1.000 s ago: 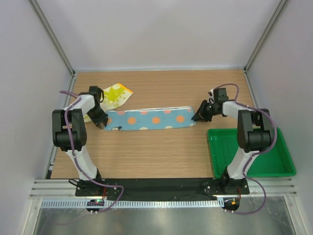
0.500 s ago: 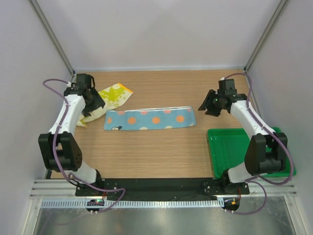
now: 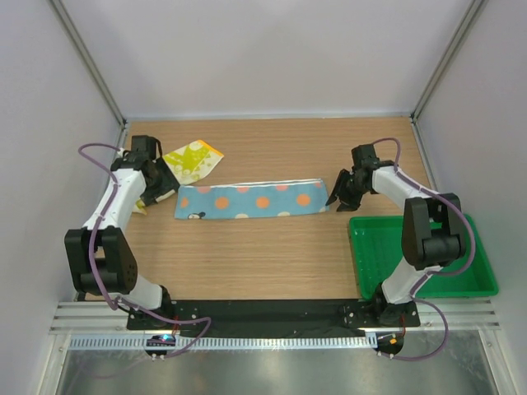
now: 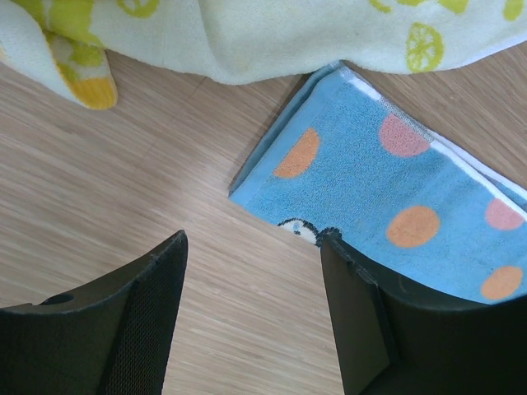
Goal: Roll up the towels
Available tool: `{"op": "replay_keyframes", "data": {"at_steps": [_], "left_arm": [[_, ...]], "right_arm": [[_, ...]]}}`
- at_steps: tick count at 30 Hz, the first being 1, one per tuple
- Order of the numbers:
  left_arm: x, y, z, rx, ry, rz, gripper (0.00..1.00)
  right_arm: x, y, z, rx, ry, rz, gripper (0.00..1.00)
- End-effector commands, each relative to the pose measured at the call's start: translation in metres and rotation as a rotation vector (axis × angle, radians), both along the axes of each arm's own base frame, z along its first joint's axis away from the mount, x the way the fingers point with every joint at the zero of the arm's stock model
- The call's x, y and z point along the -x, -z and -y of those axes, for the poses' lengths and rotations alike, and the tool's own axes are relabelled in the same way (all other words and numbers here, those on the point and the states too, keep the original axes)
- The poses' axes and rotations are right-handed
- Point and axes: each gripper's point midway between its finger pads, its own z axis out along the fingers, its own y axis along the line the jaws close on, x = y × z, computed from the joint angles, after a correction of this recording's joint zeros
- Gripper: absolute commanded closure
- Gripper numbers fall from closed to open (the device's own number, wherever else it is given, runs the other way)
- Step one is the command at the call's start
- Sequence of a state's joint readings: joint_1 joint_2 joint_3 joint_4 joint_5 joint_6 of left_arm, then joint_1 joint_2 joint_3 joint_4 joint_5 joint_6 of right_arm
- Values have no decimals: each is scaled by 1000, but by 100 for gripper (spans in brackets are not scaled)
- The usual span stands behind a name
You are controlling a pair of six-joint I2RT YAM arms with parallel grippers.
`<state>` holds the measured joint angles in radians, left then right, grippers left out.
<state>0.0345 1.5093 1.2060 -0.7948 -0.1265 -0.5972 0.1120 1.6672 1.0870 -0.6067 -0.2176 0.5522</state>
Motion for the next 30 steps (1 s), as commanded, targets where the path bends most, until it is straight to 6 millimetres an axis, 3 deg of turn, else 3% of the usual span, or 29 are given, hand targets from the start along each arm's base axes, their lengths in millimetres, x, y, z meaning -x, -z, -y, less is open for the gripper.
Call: {"op": "replay_keyframes", "data": {"at_steps": [1,14,19,25,28,30], "left_arm": [[-11,-9,3,10,16,51,33],[-9,-10,5,14,20,55,34],[-9,-8,5,12,22,52,34],[-10,-8,7,16,25,49,35],[-9,-7,8,13,30,45,35],[-9,-6,7,10,29,44,35]], "right_arm": [[-7,1,-15,3,-32,1,52],[-17,21,-17,53,-18,-25,51],[-20,33,-19,49,-19,-42,56],[-19,39,-17,60,-23,-46,66],[-21,40,-15,72,-27,-42,80],[-22,38,-13,89,-50,-46,83]]}}
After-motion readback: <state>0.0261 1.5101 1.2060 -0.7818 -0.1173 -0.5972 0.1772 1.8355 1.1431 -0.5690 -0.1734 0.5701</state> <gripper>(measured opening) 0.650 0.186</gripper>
